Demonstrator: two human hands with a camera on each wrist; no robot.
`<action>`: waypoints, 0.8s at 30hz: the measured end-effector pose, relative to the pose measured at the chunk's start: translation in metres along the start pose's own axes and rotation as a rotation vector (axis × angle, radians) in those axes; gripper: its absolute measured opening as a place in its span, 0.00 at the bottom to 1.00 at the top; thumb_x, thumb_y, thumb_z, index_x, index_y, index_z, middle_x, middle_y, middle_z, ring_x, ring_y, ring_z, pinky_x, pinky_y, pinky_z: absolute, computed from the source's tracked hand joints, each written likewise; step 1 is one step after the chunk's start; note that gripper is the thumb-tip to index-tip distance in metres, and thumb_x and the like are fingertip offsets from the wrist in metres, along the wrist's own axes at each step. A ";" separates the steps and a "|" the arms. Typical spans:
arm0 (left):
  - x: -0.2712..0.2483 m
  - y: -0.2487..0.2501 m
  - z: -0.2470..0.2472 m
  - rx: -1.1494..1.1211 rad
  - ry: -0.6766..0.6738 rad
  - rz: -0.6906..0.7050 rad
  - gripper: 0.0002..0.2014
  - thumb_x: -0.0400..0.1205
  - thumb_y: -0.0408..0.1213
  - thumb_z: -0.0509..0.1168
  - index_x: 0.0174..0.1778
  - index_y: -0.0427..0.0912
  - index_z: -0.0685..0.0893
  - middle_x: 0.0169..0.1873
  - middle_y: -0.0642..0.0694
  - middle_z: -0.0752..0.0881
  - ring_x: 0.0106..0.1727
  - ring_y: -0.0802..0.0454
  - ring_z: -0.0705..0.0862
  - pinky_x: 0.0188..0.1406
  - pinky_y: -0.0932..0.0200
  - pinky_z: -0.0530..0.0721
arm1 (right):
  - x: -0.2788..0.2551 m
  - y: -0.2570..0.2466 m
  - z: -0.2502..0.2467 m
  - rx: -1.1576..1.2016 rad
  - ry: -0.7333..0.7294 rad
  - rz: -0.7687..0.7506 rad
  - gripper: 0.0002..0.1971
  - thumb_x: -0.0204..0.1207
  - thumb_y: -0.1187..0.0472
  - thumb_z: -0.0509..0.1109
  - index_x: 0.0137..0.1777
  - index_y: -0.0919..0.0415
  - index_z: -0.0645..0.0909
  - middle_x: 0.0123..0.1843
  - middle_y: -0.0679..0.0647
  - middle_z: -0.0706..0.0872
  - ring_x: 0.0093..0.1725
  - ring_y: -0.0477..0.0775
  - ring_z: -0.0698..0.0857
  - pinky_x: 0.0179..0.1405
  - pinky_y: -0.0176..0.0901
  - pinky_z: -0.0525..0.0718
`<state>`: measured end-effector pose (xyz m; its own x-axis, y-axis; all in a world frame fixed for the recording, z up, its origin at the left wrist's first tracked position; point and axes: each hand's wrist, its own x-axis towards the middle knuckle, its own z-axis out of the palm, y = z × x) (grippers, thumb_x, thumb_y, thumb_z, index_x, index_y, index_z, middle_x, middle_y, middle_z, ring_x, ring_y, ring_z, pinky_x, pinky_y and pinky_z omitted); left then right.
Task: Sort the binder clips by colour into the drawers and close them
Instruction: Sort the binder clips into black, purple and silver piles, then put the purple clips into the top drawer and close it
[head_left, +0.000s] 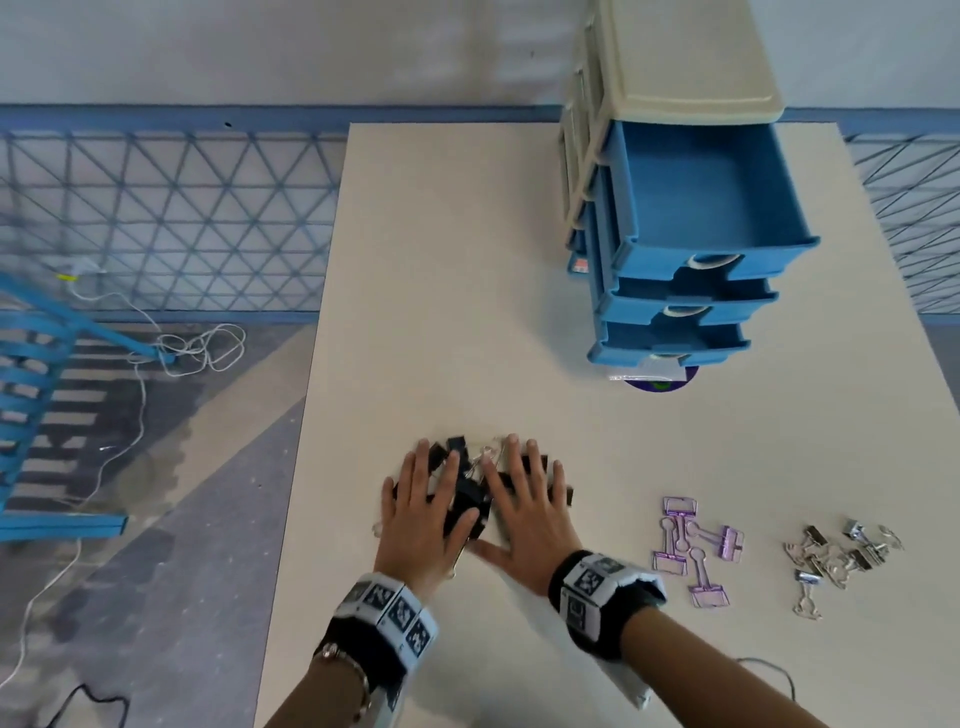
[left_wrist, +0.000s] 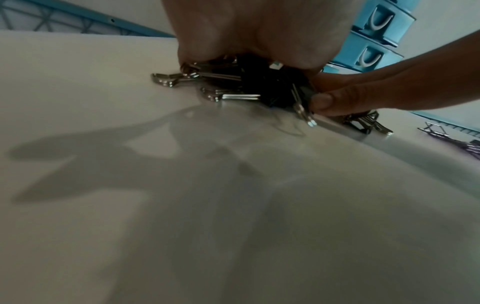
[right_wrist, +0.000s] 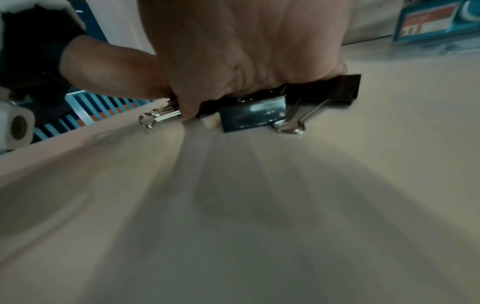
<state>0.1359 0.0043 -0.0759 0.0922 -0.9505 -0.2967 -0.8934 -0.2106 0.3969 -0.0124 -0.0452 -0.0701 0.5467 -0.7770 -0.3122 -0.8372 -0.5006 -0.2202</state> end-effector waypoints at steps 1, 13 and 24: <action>-0.009 -0.002 0.002 -0.005 0.002 -0.014 0.35 0.77 0.68 0.29 0.78 0.55 0.46 0.81 0.40 0.50 0.81 0.42 0.49 0.74 0.40 0.49 | -0.005 -0.004 0.004 -0.006 -0.004 -0.011 0.45 0.70 0.26 0.39 0.80 0.56 0.46 0.83 0.67 0.43 0.76 0.69 0.57 0.64 0.74 0.73; -0.044 0.009 0.007 -0.011 -0.021 -0.125 0.45 0.66 0.75 0.22 0.78 0.57 0.42 0.80 0.46 0.38 0.81 0.44 0.39 0.77 0.35 0.44 | -0.038 -0.001 -0.007 -0.040 -0.066 -0.057 0.44 0.65 0.29 0.46 0.76 0.55 0.63 0.81 0.66 0.57 0.74 0.66 0.71 0.60 0.63 0.82; -0.031 0.103 -0.010 -0.118 0.151 0.097 0.28 0.80 0.39 0.63 0.76 0.41 0.64 0.78 0.36 0.59 0.76 0.37 0.66 0.68 0.39 0.76 | -0.082 0.111 -0.080 0.144 -0.047 0.036 0.33 0.78 0.50 0.61 0.79 0.56 0.53 0.84 0.62 0.46 0.83 0.61 0.45 0.81 0.60 0.46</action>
<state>0.0452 0.0100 -0.0169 0.0809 -0.9892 -0.1226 -0.8445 -0.1334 0.5187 -0.1510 -0.0677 0.0052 0.5192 -0.7731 -0.3644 -0.8474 -0.4101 -0.3373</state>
